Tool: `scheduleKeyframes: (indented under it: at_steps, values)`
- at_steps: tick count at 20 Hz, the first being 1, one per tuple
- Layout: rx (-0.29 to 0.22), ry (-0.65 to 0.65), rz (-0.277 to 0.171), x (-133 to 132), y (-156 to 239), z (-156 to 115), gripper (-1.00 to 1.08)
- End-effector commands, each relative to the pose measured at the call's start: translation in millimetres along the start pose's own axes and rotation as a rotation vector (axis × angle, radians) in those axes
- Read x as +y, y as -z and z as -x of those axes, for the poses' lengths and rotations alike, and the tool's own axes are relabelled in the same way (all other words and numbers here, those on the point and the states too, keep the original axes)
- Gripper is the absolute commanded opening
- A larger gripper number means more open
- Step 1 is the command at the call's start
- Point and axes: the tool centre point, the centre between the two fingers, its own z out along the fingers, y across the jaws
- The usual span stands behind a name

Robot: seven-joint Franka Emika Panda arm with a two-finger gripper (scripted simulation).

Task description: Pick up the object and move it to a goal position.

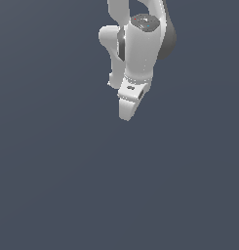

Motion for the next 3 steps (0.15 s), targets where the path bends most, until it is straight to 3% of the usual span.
scheduleKeyframes:
  at_steps: [1, 3]
  values:
    - [0.0, -0.001, -0.001, -1.2, 5.1, -1.7, -1.0]
    - [0.0, -0.001, -0.001, -1.3, 6.1, -2.2, -1.0]
